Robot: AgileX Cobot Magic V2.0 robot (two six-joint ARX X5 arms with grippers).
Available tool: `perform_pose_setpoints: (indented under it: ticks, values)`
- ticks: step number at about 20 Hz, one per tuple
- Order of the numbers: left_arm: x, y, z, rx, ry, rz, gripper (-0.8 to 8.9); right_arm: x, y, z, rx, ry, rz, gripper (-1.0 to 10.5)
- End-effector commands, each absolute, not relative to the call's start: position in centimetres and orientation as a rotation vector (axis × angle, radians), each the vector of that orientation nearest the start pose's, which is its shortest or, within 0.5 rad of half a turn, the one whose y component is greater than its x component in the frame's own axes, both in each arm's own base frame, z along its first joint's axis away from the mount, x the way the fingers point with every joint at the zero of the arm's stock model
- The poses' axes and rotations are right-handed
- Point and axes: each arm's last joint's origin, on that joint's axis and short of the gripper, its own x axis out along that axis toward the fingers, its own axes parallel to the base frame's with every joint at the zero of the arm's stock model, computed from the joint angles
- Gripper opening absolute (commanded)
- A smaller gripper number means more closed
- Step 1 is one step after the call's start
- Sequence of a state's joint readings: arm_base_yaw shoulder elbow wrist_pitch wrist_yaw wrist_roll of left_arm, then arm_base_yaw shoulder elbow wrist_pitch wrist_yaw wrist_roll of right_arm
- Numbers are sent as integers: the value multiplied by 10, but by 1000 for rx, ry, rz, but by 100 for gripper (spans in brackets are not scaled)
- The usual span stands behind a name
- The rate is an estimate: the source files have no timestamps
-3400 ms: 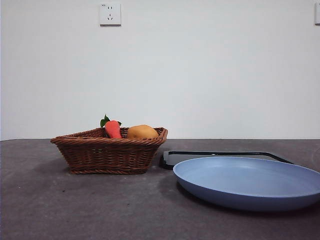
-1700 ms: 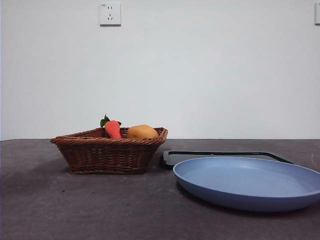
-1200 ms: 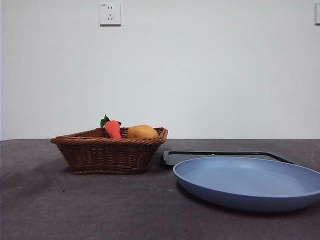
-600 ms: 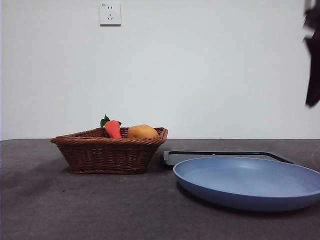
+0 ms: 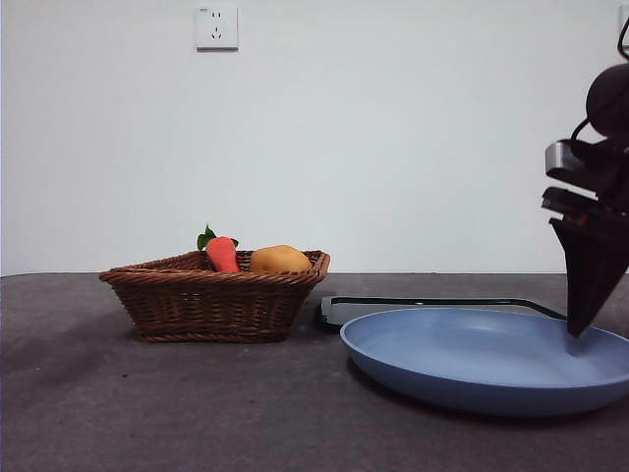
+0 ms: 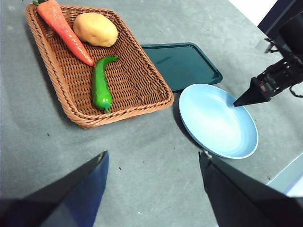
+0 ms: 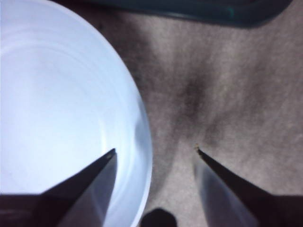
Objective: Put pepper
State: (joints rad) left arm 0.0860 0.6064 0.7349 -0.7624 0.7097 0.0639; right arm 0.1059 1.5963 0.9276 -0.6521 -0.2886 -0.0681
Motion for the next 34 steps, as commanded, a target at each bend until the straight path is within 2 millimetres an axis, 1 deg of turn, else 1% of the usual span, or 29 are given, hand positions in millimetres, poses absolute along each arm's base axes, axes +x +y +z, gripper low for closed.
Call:
perform_pose_setpoints:
  ticks: [1,7,11,13,16,18,20,23,24,27,30,33,34]
  values:
    - [112,-9,296,-171,553,-624,337,284,42,165,53,1314,396,213]
    - [112,-9,296,-171,553,-624,337,284,47,163,47,1321,405,5]
    - [112,-9,297,-174,552,-619,337,283,46,166,76,1322,381,6]
    - [113,-10,299,-180,542,-614,337,279,45,176,83,1291,376,5]
    - [120,-13,308,-172,517,-606,337,267,44,206,92,1208,371,5]
    - [135,-18,313,-159,557,-602,337,256,42,227,94,1148,372,5]
    - [155,-26,317,-132,597,-606,337,242,40,248,95,1084,373,6]
    - [192,-48,326,-58,652,-609,337,220,37,274,105,986,371,5]
    - [204,-56,327,-36,669,-608,337,214,37,280,107,961,371,6]
    - [247,-86,327,49,722,-597,337,198,34,294,119,896,369,6]
    - [285,-111,317,119,780,-576,337,186,33,302,126,867,366,6]
    - [321,-131,293,166,854,-542,337,175,31,309,141,838,361,6]
    - [330,-135,285,177,876,-532,337,173,31,311,141,830,362,6]
